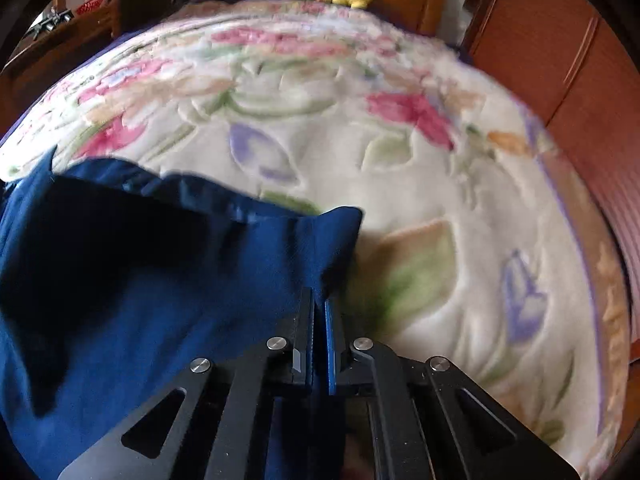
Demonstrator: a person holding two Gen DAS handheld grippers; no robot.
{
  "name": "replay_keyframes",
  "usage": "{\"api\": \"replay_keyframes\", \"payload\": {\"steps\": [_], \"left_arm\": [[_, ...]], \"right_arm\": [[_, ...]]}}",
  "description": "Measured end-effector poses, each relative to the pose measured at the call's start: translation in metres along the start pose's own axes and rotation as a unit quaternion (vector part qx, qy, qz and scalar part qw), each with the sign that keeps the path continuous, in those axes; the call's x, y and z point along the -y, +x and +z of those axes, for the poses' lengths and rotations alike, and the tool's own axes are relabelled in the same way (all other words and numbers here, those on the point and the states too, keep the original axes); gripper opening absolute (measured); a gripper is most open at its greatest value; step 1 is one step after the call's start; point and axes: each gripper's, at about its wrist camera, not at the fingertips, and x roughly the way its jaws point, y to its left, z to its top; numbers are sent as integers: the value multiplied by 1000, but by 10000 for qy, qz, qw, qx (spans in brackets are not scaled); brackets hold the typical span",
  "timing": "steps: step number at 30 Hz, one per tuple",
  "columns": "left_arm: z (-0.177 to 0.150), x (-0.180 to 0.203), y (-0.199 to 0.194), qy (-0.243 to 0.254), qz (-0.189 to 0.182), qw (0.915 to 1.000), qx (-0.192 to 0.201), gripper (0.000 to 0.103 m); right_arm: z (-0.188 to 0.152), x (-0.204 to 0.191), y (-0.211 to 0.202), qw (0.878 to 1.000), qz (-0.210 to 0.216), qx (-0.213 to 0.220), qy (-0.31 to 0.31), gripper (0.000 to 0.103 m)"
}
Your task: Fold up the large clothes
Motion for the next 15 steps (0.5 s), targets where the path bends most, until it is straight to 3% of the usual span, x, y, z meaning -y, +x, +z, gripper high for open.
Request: {"api": "replay_keyframes", "payload": {"steps": [2,4,9,11,13,15], "left_arm": [[0,0,0,-6,-8,10000,1,83],[0,1,1,-6,-8,10000,2,83],[0,0,1,-4,6,10000,4,83],[0,0,1,-5,5,10000,8,83],[0,0,1,-8,6,10000,6,83],[0,0,1,-5,9,10000,6,83]], "right_arm": [[1,18,-11,9989,-291,181,321,2],[1,33,-8,9980,-315,35,554,2],[-1,30,-12,9985,-333,119,421,3],[0,27,-25,9982,-326,266,432,18],[-7,18,-45,9980,-195,447,394,50],[-18,8,-69,9972,-22,669,325,63]]}}
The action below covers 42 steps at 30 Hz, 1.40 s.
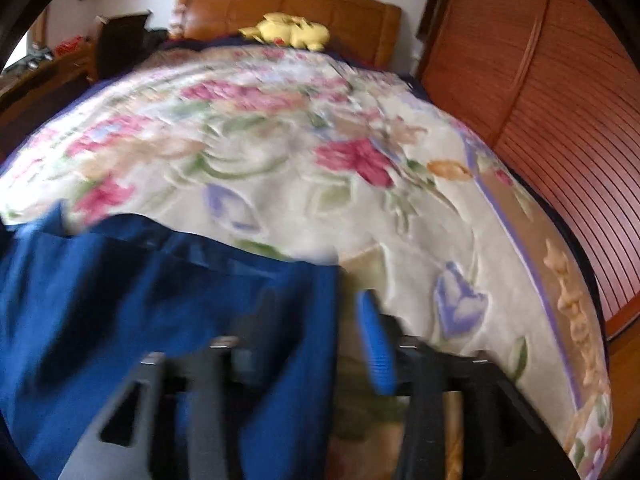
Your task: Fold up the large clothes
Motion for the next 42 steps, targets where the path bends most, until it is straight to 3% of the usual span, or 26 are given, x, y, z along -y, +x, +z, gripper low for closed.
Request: {"api": "replay_keyframes", "payload": {"steps": [5,11,21,26,30,34,42], "left_arm": [[0,0,-1,15,33,10000,21,83],[0,0,-3,20,63,10000,48,83],[-1,-1,-5,26,96,9999,79,83],[-1,-3,-6,15,107,9999,101,83],[-1,-2,-6,18,114,9999,104,83],[-1,-2,-6,23,113,9999,116,83],[-3,-4,-22,5,154,9995,261,83]], "right_arm": [[-33,-26,-49,9980,504,350,-145,65],[-76,-69,-89,9902,1246,468,-416,65],[-120,-127,-106,9797,1765,511,-801,65],[-127,-137,-106,9787,1816,497,-823,65],[-128,-142,-101,9823,1618,380,-861,65],[-129,-139,-85,9816,1750,176,-737,65],[-132,-143,-91,9825,1638,329,-824,65]]}}
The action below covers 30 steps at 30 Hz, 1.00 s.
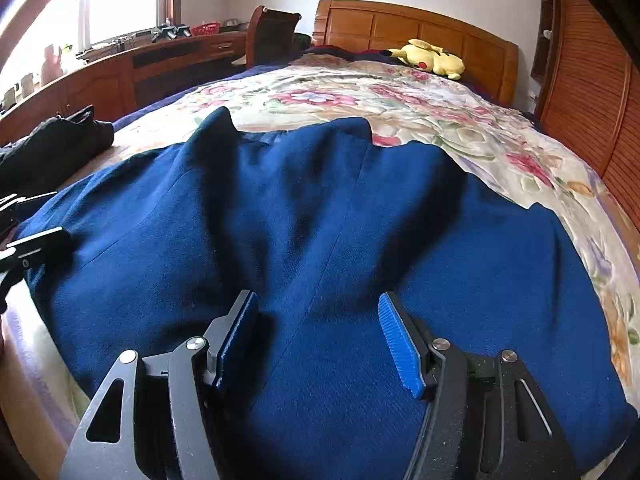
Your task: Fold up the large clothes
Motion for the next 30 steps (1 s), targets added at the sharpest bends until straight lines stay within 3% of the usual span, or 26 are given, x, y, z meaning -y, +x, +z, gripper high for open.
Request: {"api": "replay_keyframes", "payload": {"steps": [11,23,30], "left_arm": [[-26,-29,-26,-336,129,9994,2,83],[-41,-27,-26,-356,37,9993,-124,82],[-36,-22,-19,-453,-306,9981,-284,60]], "right_arm": [[-28,-8,-56,9988,105,457,-117,65],[-41,-30,-34,9973,-265,-91,-683,65],[-39,-22,-33,9985,-97,-75,-533,65]]}}
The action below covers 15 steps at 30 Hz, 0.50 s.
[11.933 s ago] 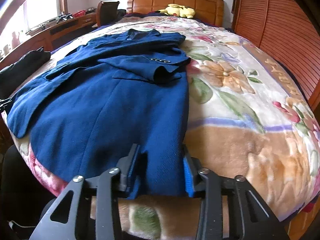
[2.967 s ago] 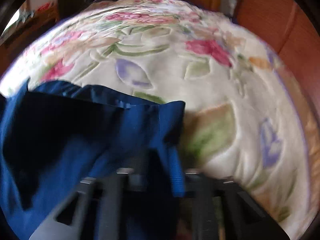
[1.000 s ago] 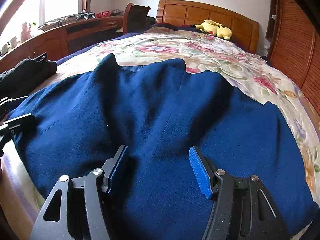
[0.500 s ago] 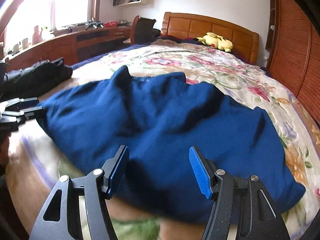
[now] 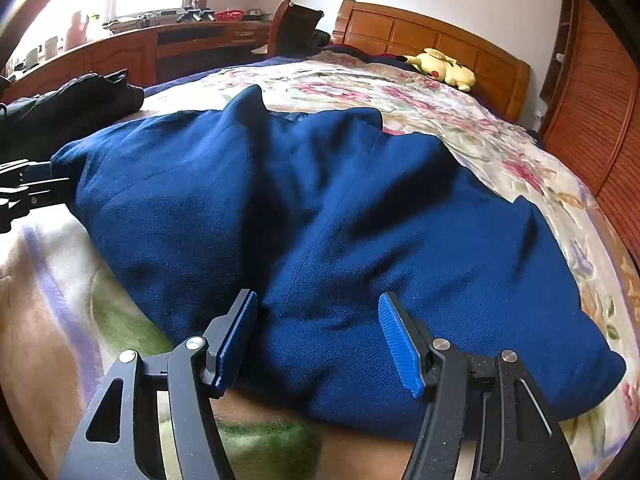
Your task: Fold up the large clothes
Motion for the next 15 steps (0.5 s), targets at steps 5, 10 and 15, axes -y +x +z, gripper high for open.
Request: {"api": "replay_keyframes", "payload": {"steps": [5,10,15], "left_arm": [[10,7,9,-170,-419,9988,-186,17],[25,45,-5,505,28,9985,220,9],[58,78,-20,818,107,9948,599,8]], "right_arm": [[-5,10,-4,9997,172,80,162,65],[-10,29,-17,9975,531,200,419,65],[-21,59,-48,9973,173,520,492,65]]}}
